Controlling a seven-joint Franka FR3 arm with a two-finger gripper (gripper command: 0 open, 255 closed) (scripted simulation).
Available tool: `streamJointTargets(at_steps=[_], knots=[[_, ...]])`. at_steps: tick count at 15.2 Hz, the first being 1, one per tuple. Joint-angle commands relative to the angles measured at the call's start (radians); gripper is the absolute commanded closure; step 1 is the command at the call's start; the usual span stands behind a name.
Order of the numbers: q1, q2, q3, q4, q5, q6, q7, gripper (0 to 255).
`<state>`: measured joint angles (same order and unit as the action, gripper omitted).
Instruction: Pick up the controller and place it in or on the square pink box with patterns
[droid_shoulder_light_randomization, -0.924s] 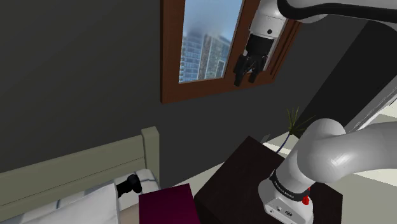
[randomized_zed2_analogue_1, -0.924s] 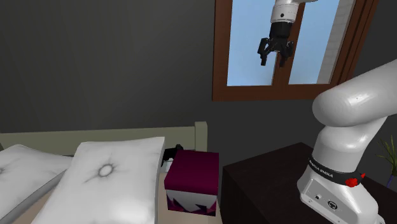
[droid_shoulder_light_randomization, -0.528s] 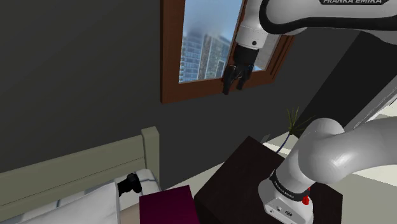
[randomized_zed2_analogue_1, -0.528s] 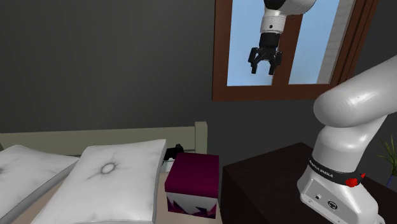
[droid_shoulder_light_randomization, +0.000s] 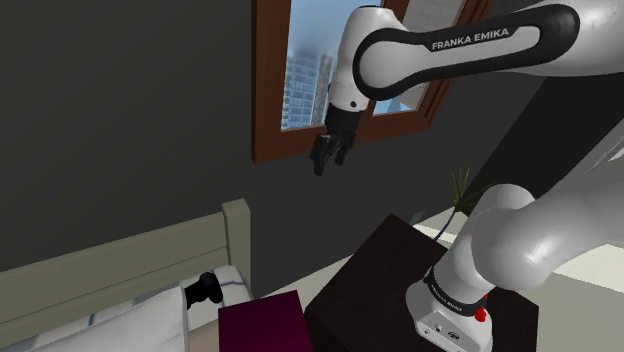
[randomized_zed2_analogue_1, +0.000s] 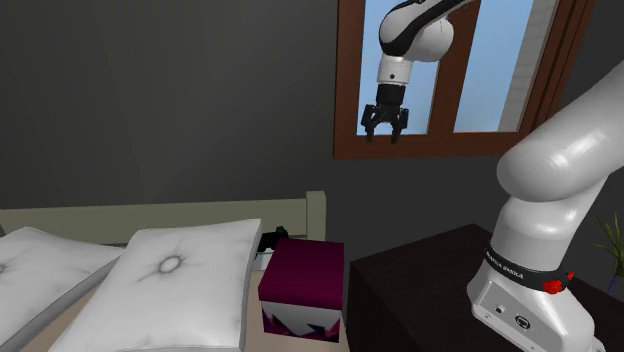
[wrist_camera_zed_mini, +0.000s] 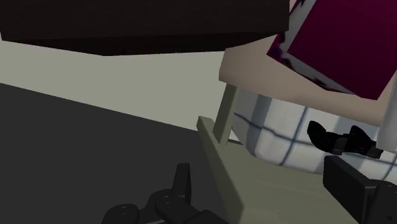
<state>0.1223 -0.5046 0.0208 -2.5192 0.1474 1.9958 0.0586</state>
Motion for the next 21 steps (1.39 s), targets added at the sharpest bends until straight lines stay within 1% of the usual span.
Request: streamJointTargets(at_steps=[1, 6, 11, 16, 21], knots=[[0.02, 0.053, 0.013, -0.007, 0.016, 0.062, -0.012, 0], [0.068, 0.218, 0.048, 0.015, 0.056, 0.207, -0.042, 0], [0.111, 0.393, 0.084, 0.065, 0.087, 0.334, -0.072, 0], [0.149, 0.572, 0.121, 0.143, 0.103, 0.439, -0.095, 0], [0.186, 0.75, 0.153, 0.244, 0.097, 0.52, -0.108, 0]])
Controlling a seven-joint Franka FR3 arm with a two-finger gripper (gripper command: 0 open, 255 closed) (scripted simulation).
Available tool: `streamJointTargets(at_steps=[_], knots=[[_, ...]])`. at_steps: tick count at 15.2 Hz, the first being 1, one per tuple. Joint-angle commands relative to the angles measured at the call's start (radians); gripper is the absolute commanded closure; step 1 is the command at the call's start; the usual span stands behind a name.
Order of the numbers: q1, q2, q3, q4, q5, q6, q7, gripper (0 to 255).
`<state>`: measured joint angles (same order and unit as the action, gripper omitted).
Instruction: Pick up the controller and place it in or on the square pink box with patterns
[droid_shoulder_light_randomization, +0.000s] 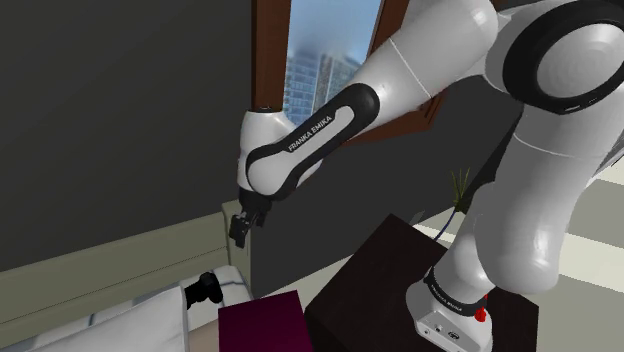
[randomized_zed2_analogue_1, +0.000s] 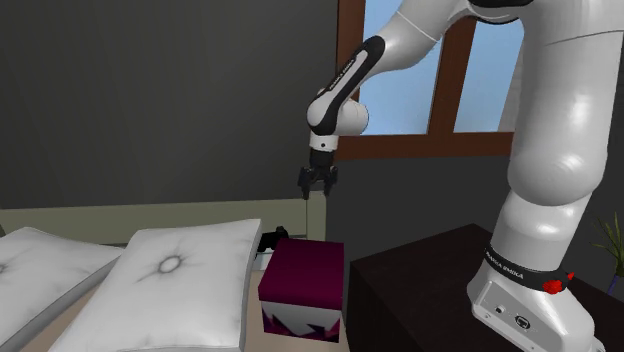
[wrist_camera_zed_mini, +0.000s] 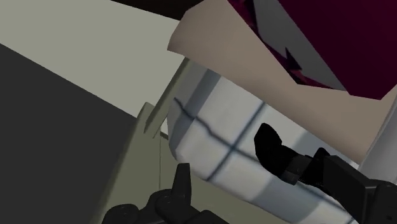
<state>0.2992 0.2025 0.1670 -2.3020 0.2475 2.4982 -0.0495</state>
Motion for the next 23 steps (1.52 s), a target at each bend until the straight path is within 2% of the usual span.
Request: streamJointTargets(at_steps=[1, 10, 18, 23], knots=[[0.017, 0.078, 0.012, 0.05, -0.007, 0.031, -0.001, 0], [0.105, 0.391, 0.038, 0.296, -0.061, 0.104, -0.003, 0], [0.128, 0.493, 0.034, 0.336, -0.068, 0.168, -0.001, 0], [0.128, 0.493, 0.034, 0.336, -0.068, 0.168, -0.001, 0]])
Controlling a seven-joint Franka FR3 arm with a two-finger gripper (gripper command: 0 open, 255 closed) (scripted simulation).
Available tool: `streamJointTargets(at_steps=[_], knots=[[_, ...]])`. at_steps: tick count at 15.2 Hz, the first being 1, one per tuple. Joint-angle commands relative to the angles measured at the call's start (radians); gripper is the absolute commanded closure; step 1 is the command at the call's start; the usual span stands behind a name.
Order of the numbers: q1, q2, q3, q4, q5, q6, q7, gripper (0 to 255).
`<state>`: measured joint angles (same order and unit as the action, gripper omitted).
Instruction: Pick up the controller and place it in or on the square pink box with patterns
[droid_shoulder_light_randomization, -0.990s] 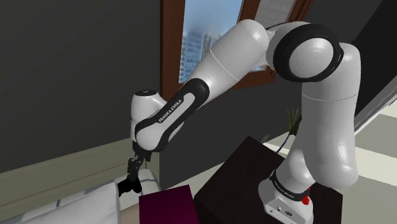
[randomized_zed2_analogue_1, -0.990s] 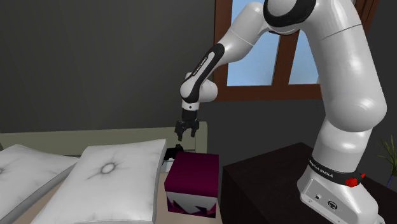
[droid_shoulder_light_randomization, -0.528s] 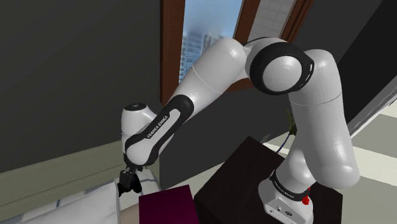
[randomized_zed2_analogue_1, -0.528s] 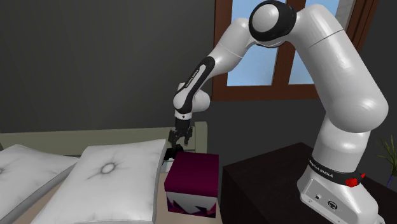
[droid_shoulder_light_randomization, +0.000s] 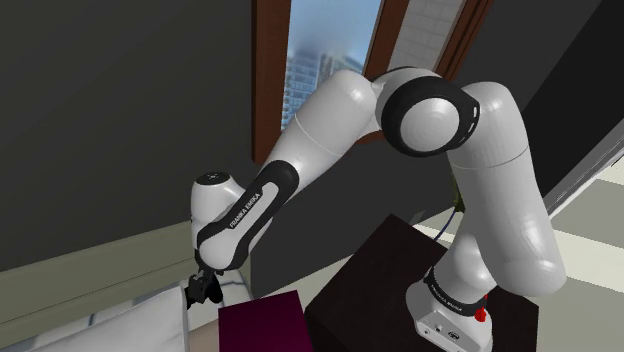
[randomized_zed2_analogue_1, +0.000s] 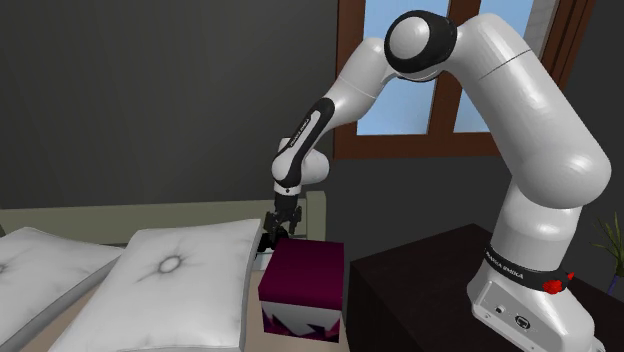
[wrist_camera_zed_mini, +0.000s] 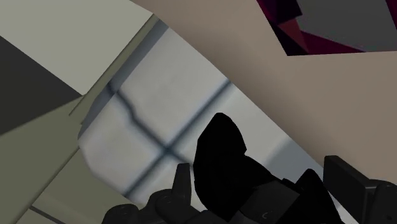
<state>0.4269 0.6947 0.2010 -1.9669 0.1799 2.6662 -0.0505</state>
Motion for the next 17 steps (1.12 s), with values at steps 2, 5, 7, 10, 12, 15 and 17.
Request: streamJointTargets(at_steps=[2, 5, 7, 10, 12, 15, 17], knots=[[0.0, 0.001, 0.0, 0.001, 0.0, 0.0, 0.0, 0], [0.0, 0.001, 0.0, 0.001, 0.0, 0.0, 0.0, 255], [0.0, 0.0, 0.0, 0.001, 0.0, 0.0, 0.0, 255], [0.0, 0.0, 0.0, 0.0, 0.0, 0.0, 0.0, 255], [0.0, 0.0, 0.0, 0.0, 0.0, 0.0, 0.0, 255], [0.118, -0.001, -0.094, -0.064, -0.101, 0.203, 0.041, 0], [0.492, 0.082, -0.437, -0.128, -0.235, 0.563, 0.167, 0]])
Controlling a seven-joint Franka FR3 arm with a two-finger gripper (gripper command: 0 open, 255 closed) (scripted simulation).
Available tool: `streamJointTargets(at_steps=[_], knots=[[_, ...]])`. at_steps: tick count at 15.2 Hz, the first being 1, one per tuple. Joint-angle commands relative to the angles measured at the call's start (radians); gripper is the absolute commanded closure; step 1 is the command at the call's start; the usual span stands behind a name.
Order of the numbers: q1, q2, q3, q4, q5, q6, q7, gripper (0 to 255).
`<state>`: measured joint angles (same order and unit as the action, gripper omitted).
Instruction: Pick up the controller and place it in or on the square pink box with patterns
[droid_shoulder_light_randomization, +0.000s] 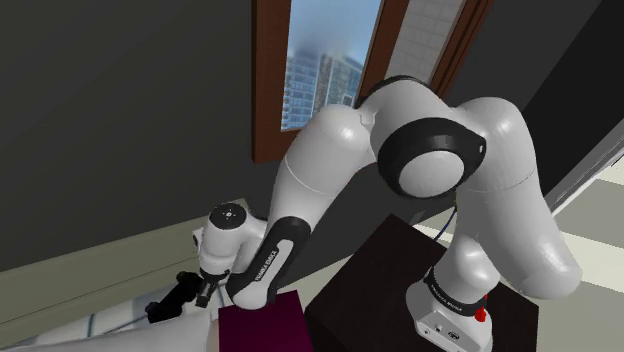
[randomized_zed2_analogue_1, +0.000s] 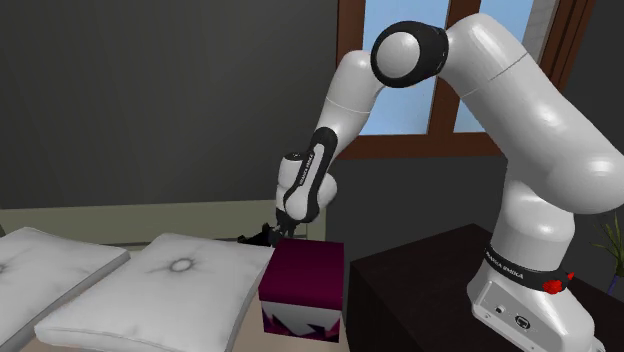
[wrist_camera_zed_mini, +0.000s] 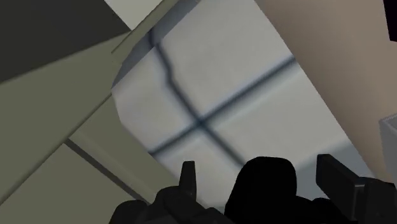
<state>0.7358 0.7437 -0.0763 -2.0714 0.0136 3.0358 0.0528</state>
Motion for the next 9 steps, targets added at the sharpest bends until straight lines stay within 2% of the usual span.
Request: streamJointTargets(at_steps=[1, 9], knots=[[0.18, 0.049, -0.155, -0.01, -0.05, 0.196, 0.048, 0], [0.151, 0.152, -0.134, 0.085, -0.035, 0.206, 0.034, 0]])
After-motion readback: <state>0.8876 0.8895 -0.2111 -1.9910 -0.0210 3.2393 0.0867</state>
